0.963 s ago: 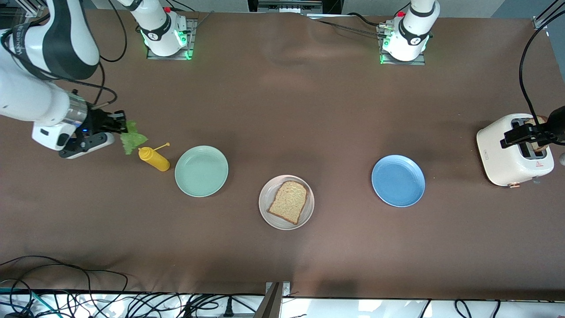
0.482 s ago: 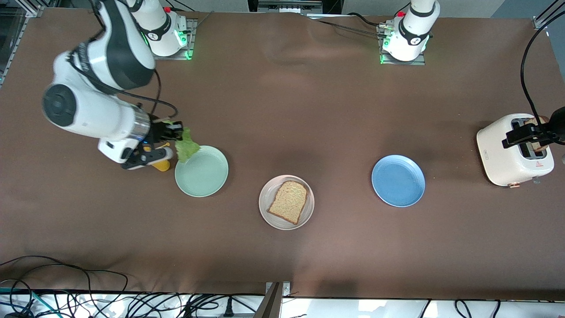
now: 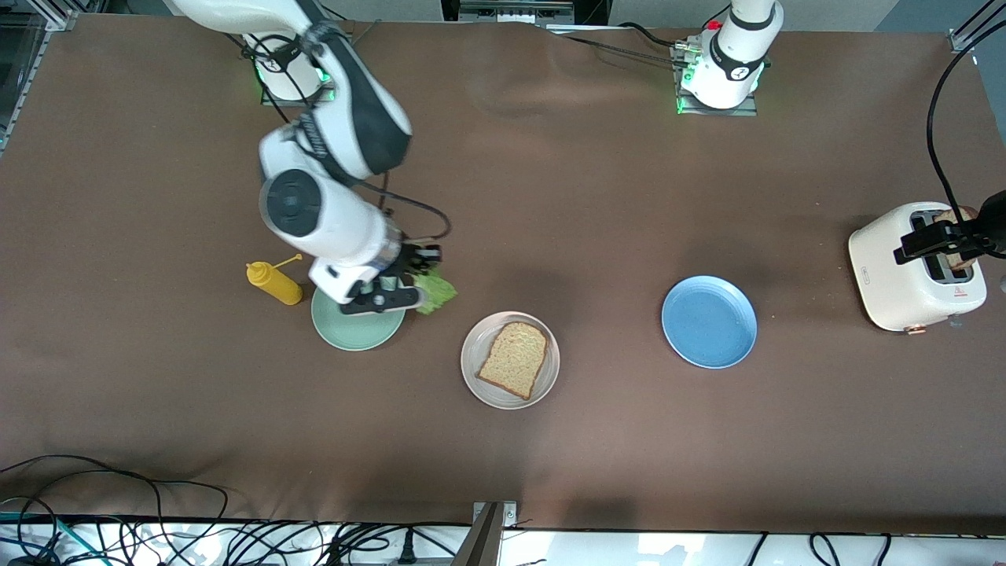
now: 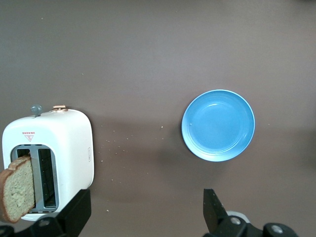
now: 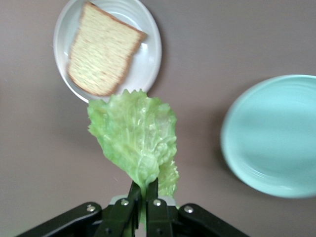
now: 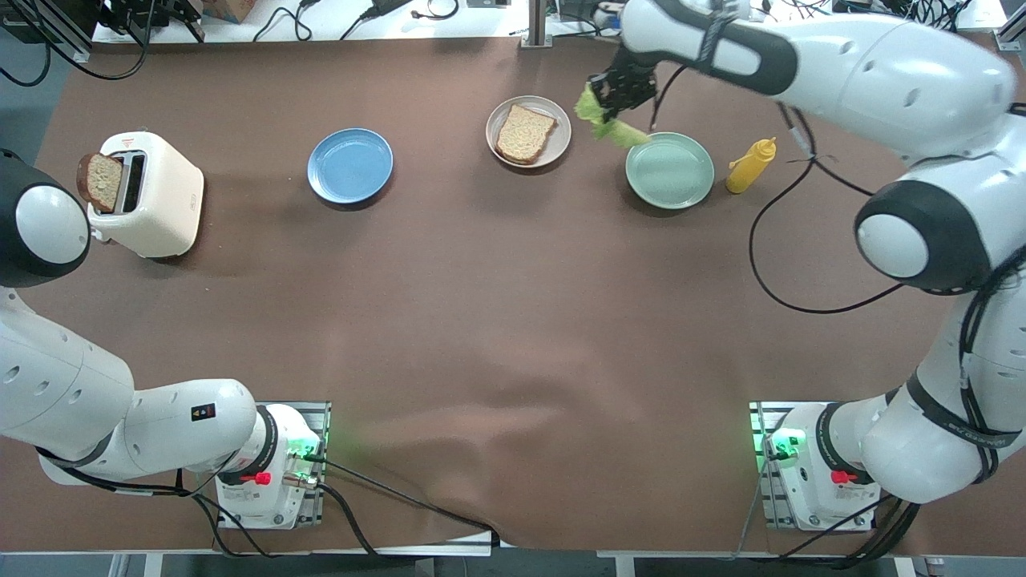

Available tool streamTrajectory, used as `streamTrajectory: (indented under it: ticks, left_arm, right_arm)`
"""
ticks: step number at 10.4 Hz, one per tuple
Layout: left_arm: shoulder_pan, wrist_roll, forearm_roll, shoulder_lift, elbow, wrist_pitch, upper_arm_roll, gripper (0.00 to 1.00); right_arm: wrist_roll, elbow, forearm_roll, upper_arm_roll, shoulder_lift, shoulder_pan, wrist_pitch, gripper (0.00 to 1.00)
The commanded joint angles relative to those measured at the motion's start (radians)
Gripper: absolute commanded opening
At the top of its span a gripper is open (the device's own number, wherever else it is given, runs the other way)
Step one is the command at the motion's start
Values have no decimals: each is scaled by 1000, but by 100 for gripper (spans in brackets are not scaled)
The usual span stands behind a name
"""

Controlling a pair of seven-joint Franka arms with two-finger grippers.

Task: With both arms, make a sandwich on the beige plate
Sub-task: 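Lower the lettuce leaf onto the bread on the beige plate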

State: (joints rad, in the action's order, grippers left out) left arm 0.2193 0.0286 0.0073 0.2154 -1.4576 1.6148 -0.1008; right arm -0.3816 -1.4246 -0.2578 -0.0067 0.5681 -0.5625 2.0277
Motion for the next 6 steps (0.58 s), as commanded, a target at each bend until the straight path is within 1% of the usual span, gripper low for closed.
streamTrajectory:
  ticks: [1, 4, 5, 6]
  left_arm:
    - [6, 11, -23, -2, 0, 2, 1, 100]
    - [12, 11, -23, -2, -3, 3, 1, 100]
    - [12, 11, -23, -2, -3, 2, 1, 100]
    - [12, 10, -24, -2, -3, 3, 1, 100]
  right_arm:
    - [-98, 136, -12, -19, 134, -72, 98, 0]
    - [-92, 318, -12, -68, 277, -129, 141, 0]
    - [-86, 352, -12, -81, 312, -138, 179, 0]
    - [-74, 361, -12, -84, 344, -139, 247, 0]
